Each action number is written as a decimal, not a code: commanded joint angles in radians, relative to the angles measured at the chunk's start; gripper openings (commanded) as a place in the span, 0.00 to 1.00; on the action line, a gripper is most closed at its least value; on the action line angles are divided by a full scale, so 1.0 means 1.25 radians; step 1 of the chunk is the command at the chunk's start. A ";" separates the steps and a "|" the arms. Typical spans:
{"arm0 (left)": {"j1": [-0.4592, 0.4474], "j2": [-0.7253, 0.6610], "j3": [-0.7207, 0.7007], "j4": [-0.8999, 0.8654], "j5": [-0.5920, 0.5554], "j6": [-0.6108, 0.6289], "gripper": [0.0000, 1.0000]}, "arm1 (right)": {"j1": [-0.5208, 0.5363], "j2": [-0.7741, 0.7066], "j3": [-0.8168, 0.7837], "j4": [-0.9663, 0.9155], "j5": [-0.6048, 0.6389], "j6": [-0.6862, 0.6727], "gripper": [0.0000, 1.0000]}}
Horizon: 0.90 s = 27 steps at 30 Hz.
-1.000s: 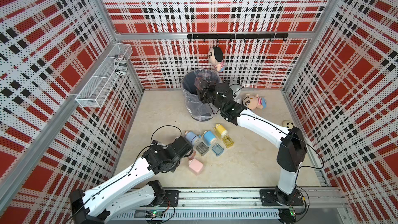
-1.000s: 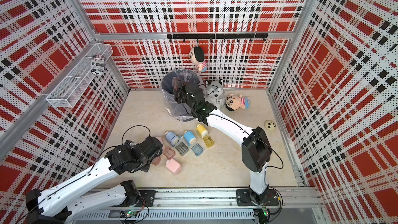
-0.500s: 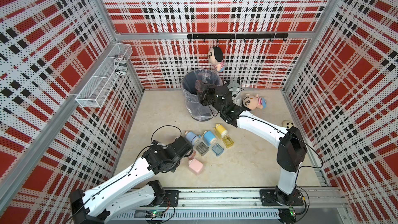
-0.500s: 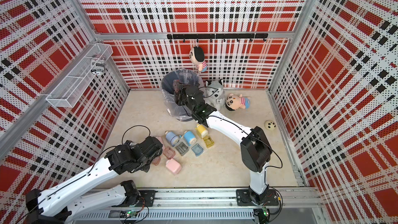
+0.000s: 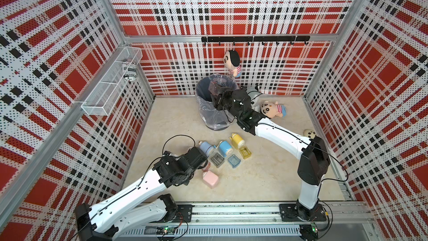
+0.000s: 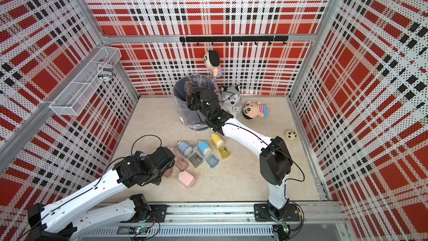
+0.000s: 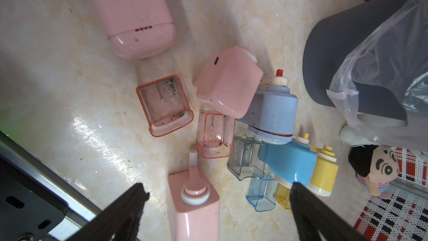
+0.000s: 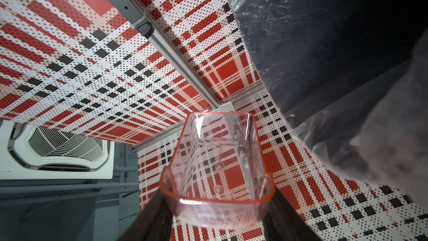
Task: Take out the pencil sharpener tray and clean the shavings
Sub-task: Pour the shavings into the trash bin.
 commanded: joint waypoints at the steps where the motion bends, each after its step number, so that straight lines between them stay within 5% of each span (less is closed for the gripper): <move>1: 0.004 0.003 -0.009 0.007 0.004 0.009 0.98 | 0.004 -0.008 -0.039 0.021 0.004 0.146 0.49; 15: -0.004 0.009 -0.007 0.015 0.006 0.009 0.98 | -0.003 -0.018 -0.038 0.032 -0.018 0.095 0.49; 27: -0.011 0.003 0.001 0.015 0.005 0.010 0.98 | -0.048 -0.167 -0.086 -0.121 -0.061 -0.430 0.50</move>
